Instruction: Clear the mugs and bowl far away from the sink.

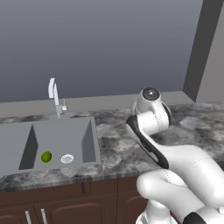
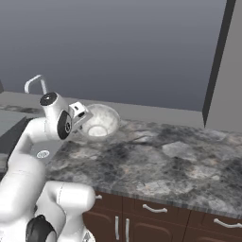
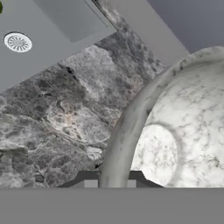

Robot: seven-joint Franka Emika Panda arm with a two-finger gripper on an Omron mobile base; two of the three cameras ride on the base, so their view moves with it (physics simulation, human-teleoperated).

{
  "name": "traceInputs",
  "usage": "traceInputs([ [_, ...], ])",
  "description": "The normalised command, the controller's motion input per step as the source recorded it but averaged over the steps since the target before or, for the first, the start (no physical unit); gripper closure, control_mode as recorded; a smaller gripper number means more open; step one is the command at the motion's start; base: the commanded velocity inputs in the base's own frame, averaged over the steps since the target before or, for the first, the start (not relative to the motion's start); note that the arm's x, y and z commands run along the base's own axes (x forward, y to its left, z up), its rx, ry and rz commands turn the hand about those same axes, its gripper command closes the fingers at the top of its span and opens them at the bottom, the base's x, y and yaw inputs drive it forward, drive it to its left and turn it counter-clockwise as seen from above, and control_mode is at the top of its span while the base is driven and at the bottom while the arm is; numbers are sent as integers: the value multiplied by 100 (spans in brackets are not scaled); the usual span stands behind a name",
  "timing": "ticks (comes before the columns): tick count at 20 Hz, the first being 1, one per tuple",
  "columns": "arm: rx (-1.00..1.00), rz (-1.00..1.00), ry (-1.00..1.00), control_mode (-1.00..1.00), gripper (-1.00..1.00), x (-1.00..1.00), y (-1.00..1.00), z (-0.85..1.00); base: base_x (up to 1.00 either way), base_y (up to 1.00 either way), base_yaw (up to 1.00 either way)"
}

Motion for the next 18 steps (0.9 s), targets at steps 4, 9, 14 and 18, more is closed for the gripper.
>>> traceInputs([
  [4, 2, 1, 6, -100, 100, -89, 22, 100, 0, 0, 0],
  [9, 3, 1, 10, -100, 100, -98, 16, 92, 0, 0, 0],
  [14, 2, 5, 7, -100, 100, -100, 5, 57, 0, 0, 0],
  [18, 0, 4, 1, 100, 100, -44, 0, 8, -42, 0, 4],
])
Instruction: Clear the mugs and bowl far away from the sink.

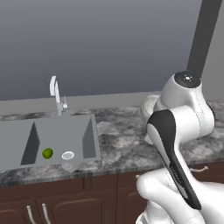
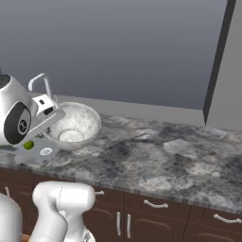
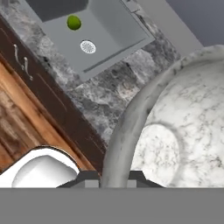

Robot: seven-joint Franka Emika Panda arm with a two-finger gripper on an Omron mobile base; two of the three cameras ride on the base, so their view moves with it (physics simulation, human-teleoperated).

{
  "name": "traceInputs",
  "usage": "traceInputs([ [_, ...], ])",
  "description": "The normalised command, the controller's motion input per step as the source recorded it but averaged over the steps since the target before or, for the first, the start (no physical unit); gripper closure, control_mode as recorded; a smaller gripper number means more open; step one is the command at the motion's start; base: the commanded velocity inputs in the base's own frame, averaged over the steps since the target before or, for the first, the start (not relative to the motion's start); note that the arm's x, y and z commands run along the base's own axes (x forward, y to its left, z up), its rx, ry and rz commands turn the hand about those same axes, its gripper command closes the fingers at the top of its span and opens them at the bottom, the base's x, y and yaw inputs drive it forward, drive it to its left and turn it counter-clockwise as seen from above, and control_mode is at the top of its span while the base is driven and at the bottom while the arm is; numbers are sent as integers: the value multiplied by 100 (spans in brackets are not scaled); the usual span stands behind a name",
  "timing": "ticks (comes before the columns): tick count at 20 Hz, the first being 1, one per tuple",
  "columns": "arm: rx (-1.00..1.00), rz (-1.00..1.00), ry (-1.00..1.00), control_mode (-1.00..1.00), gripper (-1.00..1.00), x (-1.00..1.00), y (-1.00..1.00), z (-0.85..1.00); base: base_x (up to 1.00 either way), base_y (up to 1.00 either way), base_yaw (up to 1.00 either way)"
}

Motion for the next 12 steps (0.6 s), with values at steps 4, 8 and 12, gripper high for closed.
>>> traceInputs([
  [4, 0, 0, 0, 100, 100, 0, 0, 0, -98, -1, 26],
  [8, 0, 0, 0, 100, 100, 0, 0, 0, -97, 0, 68],
  [12, 0, 0, 0, 100, 100, 0, 0, 0, -59, 0, 94],
])
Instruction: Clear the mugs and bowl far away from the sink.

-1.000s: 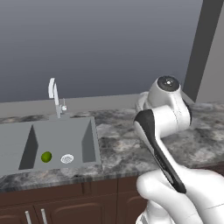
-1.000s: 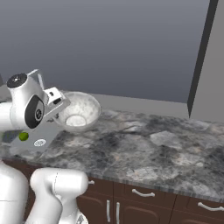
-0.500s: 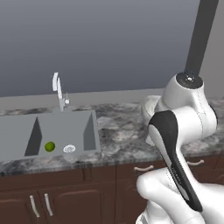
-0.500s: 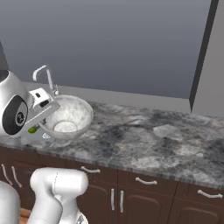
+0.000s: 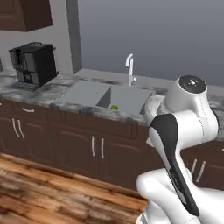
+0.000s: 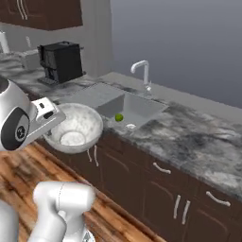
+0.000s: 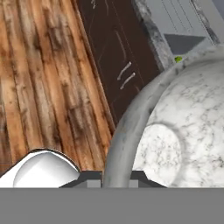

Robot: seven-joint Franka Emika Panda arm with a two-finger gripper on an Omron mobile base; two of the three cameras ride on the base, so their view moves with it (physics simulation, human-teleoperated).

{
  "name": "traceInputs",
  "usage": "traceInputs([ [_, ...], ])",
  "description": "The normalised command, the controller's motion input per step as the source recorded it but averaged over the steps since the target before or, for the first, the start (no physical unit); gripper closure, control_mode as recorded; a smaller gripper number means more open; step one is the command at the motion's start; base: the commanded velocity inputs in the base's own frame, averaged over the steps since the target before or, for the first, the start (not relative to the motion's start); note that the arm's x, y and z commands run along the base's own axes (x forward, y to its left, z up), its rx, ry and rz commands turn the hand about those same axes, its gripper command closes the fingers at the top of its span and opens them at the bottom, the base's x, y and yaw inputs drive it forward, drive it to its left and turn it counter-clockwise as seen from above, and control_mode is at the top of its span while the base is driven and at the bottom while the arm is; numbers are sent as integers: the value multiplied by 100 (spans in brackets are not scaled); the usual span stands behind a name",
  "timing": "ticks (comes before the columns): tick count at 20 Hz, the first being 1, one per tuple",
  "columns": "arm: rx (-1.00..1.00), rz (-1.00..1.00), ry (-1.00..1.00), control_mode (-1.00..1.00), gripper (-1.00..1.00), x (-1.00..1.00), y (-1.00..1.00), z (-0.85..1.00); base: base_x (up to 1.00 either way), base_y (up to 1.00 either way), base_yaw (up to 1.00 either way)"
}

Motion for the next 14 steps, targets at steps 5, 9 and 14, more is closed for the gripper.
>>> traceInputs([
  [5, 0, 0, 0, 100, 100, 0, 0, 0, -39, 0, 100],
  [9, 0, 0, 0, 100, 100, 0, 0, 0, -38, 0, 100],
  [14, 0, 0, 0, 100, 100, 0, 0, 0, -39, 0, 100],
])
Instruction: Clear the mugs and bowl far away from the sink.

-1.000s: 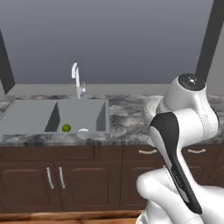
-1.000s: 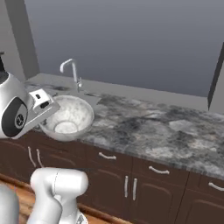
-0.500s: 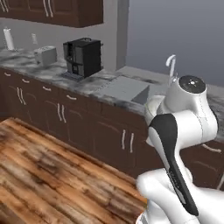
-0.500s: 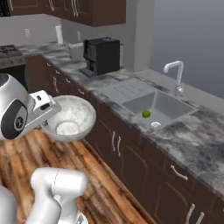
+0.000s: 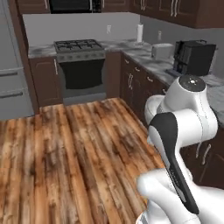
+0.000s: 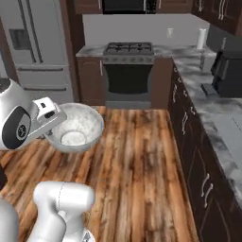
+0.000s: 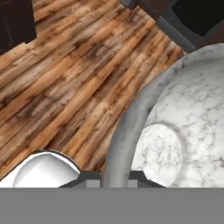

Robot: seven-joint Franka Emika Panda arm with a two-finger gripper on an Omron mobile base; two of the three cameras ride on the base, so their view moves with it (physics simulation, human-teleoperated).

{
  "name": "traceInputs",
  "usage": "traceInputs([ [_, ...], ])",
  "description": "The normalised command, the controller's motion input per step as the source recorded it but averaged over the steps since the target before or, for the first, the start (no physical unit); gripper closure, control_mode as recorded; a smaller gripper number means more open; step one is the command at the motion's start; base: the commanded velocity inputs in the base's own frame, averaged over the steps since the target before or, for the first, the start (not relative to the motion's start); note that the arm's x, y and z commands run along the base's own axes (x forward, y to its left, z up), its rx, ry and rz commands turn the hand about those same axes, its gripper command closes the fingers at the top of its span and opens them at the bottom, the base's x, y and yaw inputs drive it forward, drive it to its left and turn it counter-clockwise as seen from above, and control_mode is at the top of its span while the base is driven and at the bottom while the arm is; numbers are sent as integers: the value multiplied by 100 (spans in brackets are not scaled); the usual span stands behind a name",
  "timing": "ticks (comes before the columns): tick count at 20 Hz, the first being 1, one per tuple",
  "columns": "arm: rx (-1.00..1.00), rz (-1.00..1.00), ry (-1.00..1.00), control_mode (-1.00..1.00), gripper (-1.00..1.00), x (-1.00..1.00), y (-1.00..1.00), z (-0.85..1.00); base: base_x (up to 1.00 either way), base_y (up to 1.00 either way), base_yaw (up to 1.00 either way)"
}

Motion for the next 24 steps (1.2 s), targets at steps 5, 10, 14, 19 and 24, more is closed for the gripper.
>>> traceInputs([
  [5, 0, 0, 0, 100, 100, 0, 0, 0, -29, 0, 100],
  [10, 0, 0, 0, 100, 100, 0, 0, 0, -23, 0, 100],
  [14, 0, 0, 0, 100, 100, 0, 0, 0, -7, 0, 100],
  [19, 0, 0, 0, 100, 100, 0, 0, 0, 1, 7, 92],
  [24, 0, 0, 0, 100, 100, 0, 0, 0, 45, 40, 70],
])
